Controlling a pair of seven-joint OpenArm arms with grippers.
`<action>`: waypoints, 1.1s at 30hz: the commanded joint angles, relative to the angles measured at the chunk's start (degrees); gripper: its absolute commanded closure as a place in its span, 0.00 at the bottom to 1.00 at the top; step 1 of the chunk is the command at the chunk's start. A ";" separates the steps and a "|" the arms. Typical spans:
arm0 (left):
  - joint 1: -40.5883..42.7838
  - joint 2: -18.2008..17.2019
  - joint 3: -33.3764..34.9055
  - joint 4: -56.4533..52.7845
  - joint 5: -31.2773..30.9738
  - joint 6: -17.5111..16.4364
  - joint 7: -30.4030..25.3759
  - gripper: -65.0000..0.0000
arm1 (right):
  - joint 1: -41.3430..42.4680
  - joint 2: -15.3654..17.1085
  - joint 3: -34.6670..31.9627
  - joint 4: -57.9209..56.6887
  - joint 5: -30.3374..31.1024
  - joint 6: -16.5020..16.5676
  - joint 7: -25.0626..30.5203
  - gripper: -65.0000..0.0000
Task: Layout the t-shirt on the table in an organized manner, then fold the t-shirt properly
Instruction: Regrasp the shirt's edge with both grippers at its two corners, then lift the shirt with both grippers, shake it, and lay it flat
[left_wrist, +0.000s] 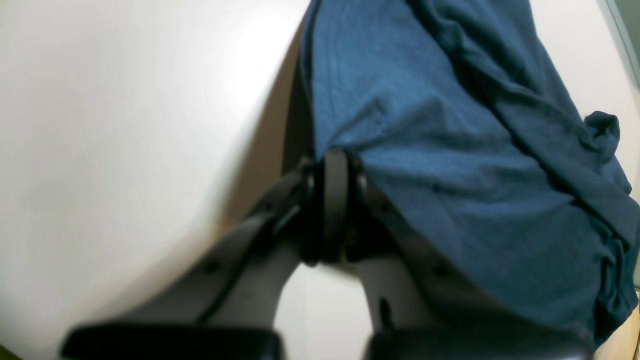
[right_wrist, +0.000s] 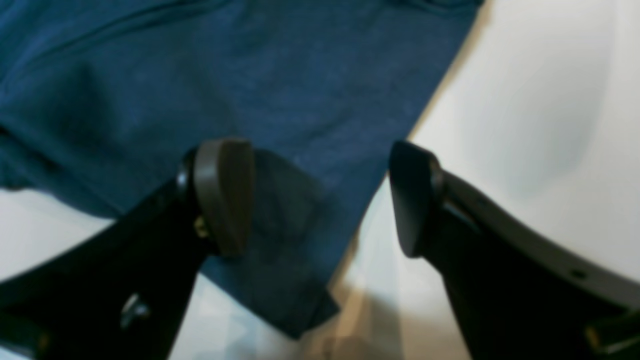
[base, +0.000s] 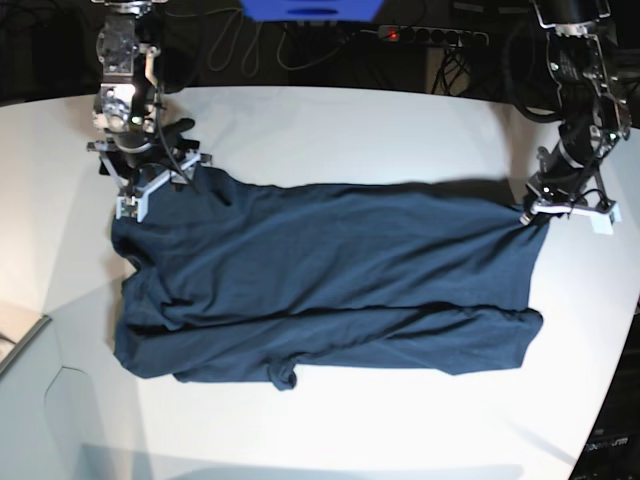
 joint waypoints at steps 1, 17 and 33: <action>-0.50 -0.67 -0.27 0.93 -0.45 -0.19 -0.71 1.00 | -0.30 -0.10 -0.21 0.39 -0.17 0.17 -1.24 0.42; 1.08 -0.94 -0.36 2.25 -0.45 -0.19 -0.71 1.00 | -4.78 2.98 0.41 7.86 0.01 1.40 1.31 1.00; 4.60 -1.02 -0.36 11.83 -0.19 -0.19 -0.89 1.00 | -11.64 1.49 3.75 23.16 0.01 9.66 10.80 1.00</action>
